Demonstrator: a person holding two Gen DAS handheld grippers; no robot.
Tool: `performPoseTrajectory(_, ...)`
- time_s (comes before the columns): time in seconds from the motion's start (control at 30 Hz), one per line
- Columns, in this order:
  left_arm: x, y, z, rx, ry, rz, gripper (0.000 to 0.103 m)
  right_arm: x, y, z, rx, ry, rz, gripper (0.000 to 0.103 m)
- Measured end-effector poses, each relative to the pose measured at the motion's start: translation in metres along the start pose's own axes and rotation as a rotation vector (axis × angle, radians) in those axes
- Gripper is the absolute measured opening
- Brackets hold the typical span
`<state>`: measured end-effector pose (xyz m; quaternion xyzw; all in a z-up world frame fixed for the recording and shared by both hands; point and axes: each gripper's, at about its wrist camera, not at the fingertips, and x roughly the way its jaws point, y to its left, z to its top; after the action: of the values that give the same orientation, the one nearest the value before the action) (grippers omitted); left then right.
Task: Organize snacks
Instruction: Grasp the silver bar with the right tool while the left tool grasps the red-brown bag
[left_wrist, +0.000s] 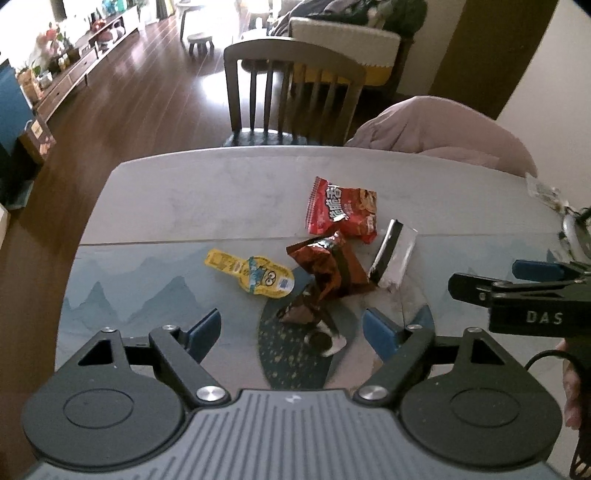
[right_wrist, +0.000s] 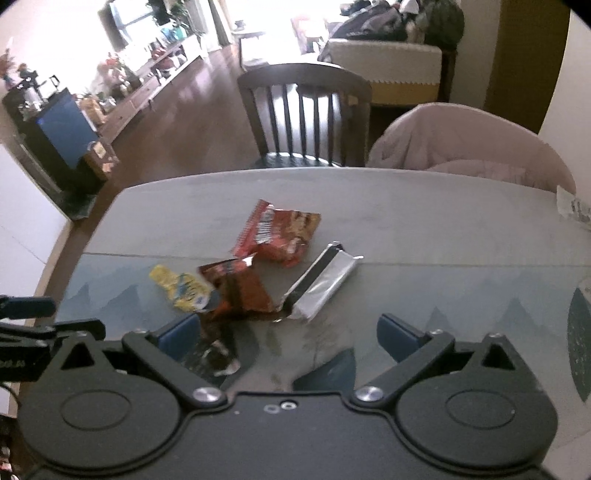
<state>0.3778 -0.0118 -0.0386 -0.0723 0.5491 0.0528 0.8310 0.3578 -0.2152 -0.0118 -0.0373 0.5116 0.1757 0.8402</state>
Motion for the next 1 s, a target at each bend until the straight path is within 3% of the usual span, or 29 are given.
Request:
performPoseTrajectory(0.33,0.067,-0.033,0.021,-0.038,0.067,0.047,0.084,0.073,-0.038,0.033,0.076,0.084,-0.038,0.100)
performPoseTrajectory(0.6,0.117,-0.051,0.029,-0.046,0.098,0.126,0.084,0.138,-0.049,0.036,0.093,0.177,-0.063,0.092)
performPoseTrajectory(1.0,0.170,-0.059,0.035,-0.074,0.121,0.164,0.084,0.177,-0.039,0.041,0.063,0.204,-0.089,0.086)
